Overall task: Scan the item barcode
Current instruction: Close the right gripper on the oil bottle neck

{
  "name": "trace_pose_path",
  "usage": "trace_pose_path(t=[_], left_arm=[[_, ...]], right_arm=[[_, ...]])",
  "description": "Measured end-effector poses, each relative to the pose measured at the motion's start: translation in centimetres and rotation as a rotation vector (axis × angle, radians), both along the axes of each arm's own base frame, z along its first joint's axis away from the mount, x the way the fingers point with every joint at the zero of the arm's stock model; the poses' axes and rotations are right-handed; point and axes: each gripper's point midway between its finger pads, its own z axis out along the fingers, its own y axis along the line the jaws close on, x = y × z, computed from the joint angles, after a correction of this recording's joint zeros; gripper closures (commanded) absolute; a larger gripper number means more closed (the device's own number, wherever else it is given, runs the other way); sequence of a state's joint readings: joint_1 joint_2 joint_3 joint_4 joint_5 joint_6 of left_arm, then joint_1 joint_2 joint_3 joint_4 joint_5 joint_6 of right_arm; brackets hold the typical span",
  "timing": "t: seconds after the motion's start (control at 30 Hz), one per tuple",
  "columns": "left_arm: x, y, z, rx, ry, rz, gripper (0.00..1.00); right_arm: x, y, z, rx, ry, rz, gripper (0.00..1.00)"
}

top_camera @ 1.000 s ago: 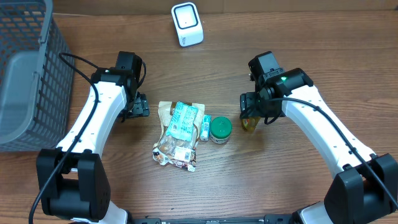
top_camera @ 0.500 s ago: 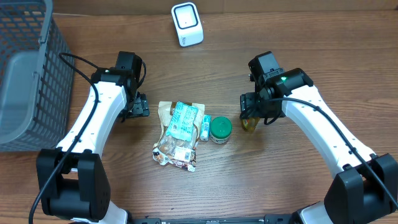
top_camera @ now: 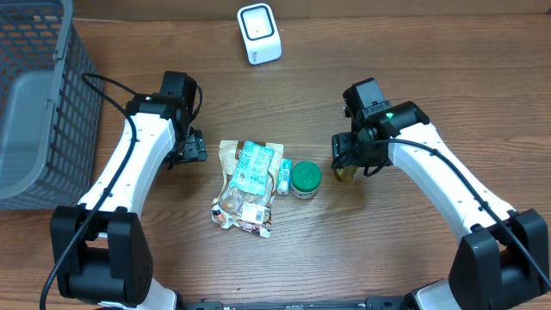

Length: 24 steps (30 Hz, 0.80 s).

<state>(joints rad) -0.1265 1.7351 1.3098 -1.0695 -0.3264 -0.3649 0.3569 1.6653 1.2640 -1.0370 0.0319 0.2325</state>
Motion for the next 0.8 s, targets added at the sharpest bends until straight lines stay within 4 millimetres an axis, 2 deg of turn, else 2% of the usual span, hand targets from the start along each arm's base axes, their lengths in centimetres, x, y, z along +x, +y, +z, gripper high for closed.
trace_pose_path(t=[0.23, 0.6, 0.7, 0.77, 0.8], left_arm=[[0.01, 0.0, 0.0, 0.0, 0.0, 0.0, 0.0], [0.0, 0.0, 0.0, 0.0, 0.0, 0.0, 0.01], [0.01, 0.0, 0.0, 0.0, 0.0, 0.0, 0.0], [0.01, 0.0, 0.0, 0.0, 0.0, 0.0, 0.0], [0.01, 0.0, 0.0, 0.0, 0.0, 0.0, 0.0]], right_arm=[[0.03, -0.03, 0.0, -0.001, -0.001, -0.001, 0.29], [-0.46, -0.2, -0.09, -0.008, 0.019, -0.003, 0.39], [-0.47, -0.21, -0.09, -0.008, 0.02, -0.002, 0.43], [-0.48, -0.21, -0.09, -0.008, 0.02, -0.003, 0.5], [-0.48, -0.21, -0.09, -0.008, 0.02, -0.004, 0.56]])
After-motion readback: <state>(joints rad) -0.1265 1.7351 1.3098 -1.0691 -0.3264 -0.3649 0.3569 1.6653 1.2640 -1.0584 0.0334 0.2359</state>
